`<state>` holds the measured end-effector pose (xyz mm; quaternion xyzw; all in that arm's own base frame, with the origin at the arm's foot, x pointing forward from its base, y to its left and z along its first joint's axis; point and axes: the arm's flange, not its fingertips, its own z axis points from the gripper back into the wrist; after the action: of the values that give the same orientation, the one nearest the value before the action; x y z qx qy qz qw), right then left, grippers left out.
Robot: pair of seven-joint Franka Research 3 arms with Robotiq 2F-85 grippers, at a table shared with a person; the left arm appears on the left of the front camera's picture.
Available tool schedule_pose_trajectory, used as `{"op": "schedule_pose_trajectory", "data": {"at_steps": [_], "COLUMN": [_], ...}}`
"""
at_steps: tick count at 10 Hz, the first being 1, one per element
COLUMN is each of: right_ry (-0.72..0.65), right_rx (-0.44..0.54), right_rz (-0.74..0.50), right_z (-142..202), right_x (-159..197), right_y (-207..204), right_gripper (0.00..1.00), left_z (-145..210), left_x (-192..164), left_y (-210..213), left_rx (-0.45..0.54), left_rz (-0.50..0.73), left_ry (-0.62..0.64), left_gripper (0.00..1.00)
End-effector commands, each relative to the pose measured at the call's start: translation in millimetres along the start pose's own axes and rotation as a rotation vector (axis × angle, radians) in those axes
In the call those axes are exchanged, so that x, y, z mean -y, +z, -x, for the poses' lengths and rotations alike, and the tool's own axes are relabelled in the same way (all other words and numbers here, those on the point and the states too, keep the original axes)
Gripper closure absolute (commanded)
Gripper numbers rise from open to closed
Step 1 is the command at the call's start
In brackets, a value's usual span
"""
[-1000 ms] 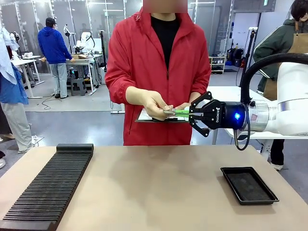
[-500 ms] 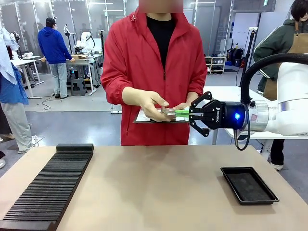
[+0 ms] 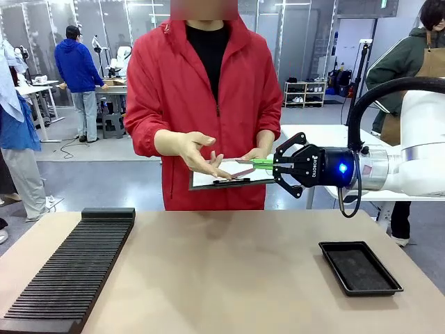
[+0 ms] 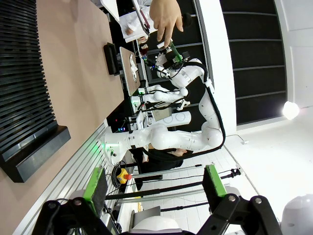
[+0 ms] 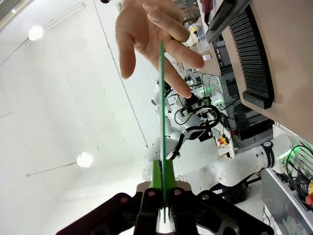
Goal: Inspect the PCB.
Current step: Place the Blank PCB in the ESD tray.
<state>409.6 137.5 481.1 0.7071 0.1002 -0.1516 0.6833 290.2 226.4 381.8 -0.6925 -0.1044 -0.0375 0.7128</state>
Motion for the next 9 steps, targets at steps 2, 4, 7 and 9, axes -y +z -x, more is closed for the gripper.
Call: {"op": "schedule_pose_trajectory", "data": {"at_steps": [2, 4, 7, 9], "right_ry": [0.000, 0.000, 0.000, 0.263], "right_rx": [0.000, 0.000, 0.000, 0.018], "right_rz": [0.000, 0.000, 0.000, 0.252], "right_z": [0.0, 0.0, 0.0, 25.7], "right_x": [-0.5, -0.5, 0.0, -9.5], "right_y": [-0.1, -0.1, 0.0, 32.1], "right_gripper": [1.00, 1.00, 0.97, 0.97], "left_z": [1.8, 1.8, 1.8, 1.8], "left_x": [1.7, 1.7, 1.7, 1.7], "left_y": [0.7, 0.7, 0.7, 0.7], "left_rx": [-0.004, -0.004, -0.004, -0.004], "left_rz": [-0.006, -0.006, -0.006, -0.006], "left_ry": [0.007, 0.007, 0.007, 0.007], "left_gripper": [0.00, 0.00, 0.00, 0.00]}}
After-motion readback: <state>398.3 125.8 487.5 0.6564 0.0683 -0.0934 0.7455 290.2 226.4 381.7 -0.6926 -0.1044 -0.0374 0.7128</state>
